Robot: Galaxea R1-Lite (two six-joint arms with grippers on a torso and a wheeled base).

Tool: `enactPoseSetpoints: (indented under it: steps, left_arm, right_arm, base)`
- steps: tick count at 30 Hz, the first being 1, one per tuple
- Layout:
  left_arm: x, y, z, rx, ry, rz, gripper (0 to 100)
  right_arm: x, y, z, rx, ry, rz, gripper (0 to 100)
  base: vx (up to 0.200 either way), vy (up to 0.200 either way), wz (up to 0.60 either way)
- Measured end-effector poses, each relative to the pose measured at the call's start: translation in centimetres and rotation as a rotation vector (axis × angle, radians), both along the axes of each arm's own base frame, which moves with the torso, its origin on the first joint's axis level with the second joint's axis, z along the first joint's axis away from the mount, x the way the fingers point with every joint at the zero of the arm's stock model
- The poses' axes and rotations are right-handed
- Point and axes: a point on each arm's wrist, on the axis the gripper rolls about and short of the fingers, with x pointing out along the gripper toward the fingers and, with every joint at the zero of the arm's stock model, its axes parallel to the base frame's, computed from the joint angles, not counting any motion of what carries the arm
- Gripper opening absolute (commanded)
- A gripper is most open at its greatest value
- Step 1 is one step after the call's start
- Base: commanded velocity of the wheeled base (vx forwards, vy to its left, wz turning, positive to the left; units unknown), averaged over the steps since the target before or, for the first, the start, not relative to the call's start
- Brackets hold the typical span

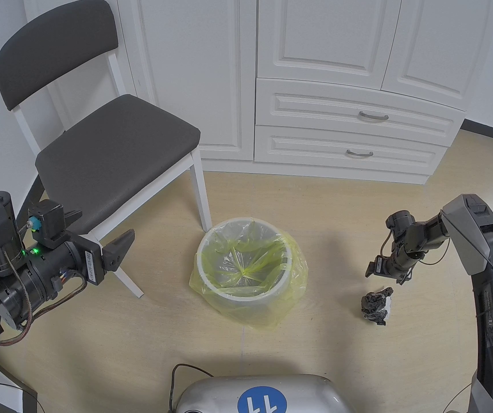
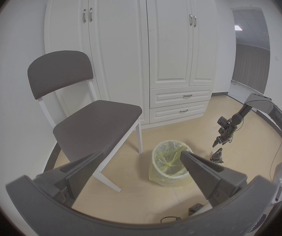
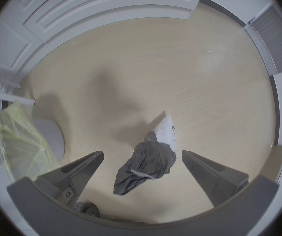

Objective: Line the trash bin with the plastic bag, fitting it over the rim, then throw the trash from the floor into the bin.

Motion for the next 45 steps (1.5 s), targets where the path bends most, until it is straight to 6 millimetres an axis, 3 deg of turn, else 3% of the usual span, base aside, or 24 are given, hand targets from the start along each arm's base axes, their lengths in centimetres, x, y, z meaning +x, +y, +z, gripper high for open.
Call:
enactPoseSetpoints:
  steps: [11, 19, 29, 30, 45]
  left_arm:
    - [0.3, -0.3, -0.2, -0.005, -0.015, -0.01, 100]
    - [0.4, -0.6, -0.5, -0.001, -0.006, -0.018, 100]
    - [0.5, -0.7, -0.7, 0.002, 0.001, -0.018, 100]
    - [0.5, -0.7, -0.7, 0.003, 0.001, -0.018, 100]
    - [0.6, -0.7, -0.9, 0.013, 0.007, -0.019, 100]
  right_arm:
    - [1.9, -1.2, -1.8, -0.012, 0.071, -0.066, 100]
    - [1.5, -0.5, -4.9, -0.07, 0.164, -0.03, 100]
    - [1.4, -0.2, -5.9, -0.074, 0.184, -0.011, 100]
    - [1.4, -0.2, -5.9, -0.074, 0.185, -0.01, 0]
    - [1.4, -0.1, -6.0, -0.076, 0.181, -0.022, 0]
  base:
    - [0.0, 0.0, 0.0]
    - [0.0, 0.0, 0.0]
    - [0.0, 0.0, 0.0]
    - [0.0, 0.0, 0.0]
    - [0.0, 0.0, 0.0]
